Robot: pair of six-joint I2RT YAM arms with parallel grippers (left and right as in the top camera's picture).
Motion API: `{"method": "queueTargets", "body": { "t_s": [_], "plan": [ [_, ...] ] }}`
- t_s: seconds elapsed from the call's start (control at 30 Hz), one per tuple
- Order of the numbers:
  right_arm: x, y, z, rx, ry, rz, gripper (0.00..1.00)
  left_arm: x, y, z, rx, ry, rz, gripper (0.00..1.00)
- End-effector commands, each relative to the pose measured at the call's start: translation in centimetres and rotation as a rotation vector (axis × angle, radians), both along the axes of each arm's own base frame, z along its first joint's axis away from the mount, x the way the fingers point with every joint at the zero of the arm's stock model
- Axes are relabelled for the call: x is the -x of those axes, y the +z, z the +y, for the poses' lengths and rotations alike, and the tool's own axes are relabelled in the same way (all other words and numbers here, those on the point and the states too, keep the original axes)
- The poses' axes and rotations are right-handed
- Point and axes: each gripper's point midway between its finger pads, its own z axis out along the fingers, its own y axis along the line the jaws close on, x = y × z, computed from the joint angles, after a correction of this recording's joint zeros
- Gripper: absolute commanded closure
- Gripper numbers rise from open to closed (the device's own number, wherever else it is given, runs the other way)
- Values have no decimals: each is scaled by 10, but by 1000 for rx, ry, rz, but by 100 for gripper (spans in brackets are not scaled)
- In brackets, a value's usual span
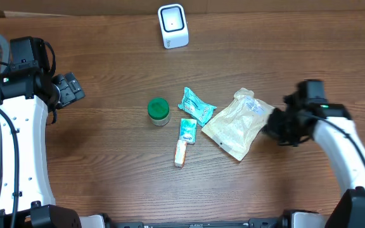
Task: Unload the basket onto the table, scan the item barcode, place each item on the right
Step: 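Reach the right gripper toward the clear plastic bag and grasp it, then close the right gripper on the clear bag and lift it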
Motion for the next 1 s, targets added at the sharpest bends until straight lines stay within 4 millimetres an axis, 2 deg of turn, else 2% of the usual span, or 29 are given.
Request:
{"method": "queueTargets", "body": {
  "t_s": [0.0,0.07,0.1,0.17,0.3,0.37,0.5,0.7,0.83,0.97],
  "plan": [
    [-1,26,-10,-198,36,-143,96,-1,-3,-2,-1,-23,9,0],
    [1,29,-25,-254,-9,-180,92,-1,-3,-2,-1,-23,9,1],
    [5,26,-36,-283,-54,-196,84,-1,-3,-2,-1,-23,9,1],
    [11,17,-43,-291,-89,-200,72,-1,-3,-2,-1,-23,9,0],
    [19,-8,-40,-292,-94,-207,37,-1,-3,-2,-1,-23,9,0],
    [21,-17,-35,-292,-83,-215,30,-1,-3,-2,-1,-23,9,0],
    [21,-36,-25,-296,-113,-215,25,-1,-3,-2,-1,-23,9,0],
    [14,-54,-9,-316,-147,-224,19,-1,-3,-2,-1,-23,9,1],
    [7,-64,14,-336,-104,-230,16,-1,-3,-2,-1,-23,9,0],
    [-12,-67,35,-352,-67,-273,16,-1,-3,-2,-1,-23,10,0]
  ]
}}
